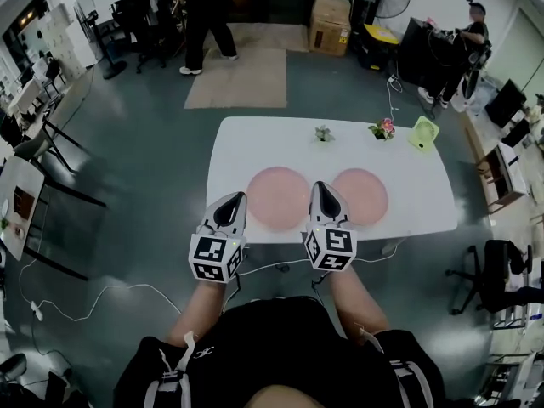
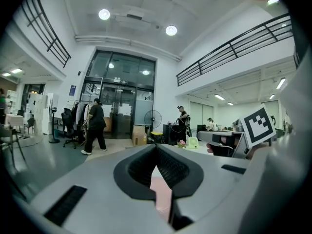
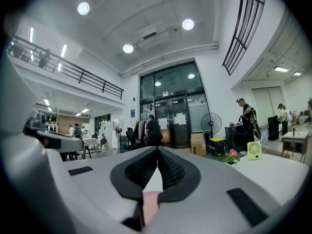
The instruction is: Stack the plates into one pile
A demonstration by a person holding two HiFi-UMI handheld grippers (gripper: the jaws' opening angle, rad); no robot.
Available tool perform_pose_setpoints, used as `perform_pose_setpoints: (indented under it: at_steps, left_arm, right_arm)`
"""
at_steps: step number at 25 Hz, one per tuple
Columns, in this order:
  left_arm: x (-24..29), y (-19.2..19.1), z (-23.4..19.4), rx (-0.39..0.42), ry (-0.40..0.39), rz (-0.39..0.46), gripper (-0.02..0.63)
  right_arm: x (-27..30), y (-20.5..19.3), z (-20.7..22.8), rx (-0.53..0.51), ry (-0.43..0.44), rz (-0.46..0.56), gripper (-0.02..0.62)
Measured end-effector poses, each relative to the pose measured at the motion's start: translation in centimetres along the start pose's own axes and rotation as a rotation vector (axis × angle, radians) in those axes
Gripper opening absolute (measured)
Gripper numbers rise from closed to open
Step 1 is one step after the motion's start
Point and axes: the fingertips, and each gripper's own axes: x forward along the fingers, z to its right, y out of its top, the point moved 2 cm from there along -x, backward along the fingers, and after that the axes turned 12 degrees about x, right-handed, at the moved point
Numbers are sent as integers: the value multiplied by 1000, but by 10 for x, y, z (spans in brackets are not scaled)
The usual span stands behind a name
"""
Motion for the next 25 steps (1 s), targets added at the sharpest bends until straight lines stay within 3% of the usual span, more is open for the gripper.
perform_pose_setpoints:
  at_steps: [1,3,5,12,16,20,25]
  left_arm:
    - [-3,0,-2,-1,2,1,12]
    - [-9,0,-4,-1,2,4,12]
    - [-11,0,-4,1,-1,7,12]
    - [-16,0,-10,9,-4,18,12]
    - [-20,-7,-18,2,9,8,12]
    - [-28,-11,-28,3,31,-2,12]
    - [-35,-16,-42,-2,68,-15,12]
  right_arm:
    - [0,-1,-4,14,5,5,38]
    - [2,-4,-9,44,8,5,188]
    - [3,-6,-10,55,-9,6,237]
    - [17,-33,6,75,-86,-31,241]
    - [33,-87,25,95,-147,-144,240]
    - [45,-151,38,36,-197,-283,241]
    - [50,-220,73,208,-322,-446,241]
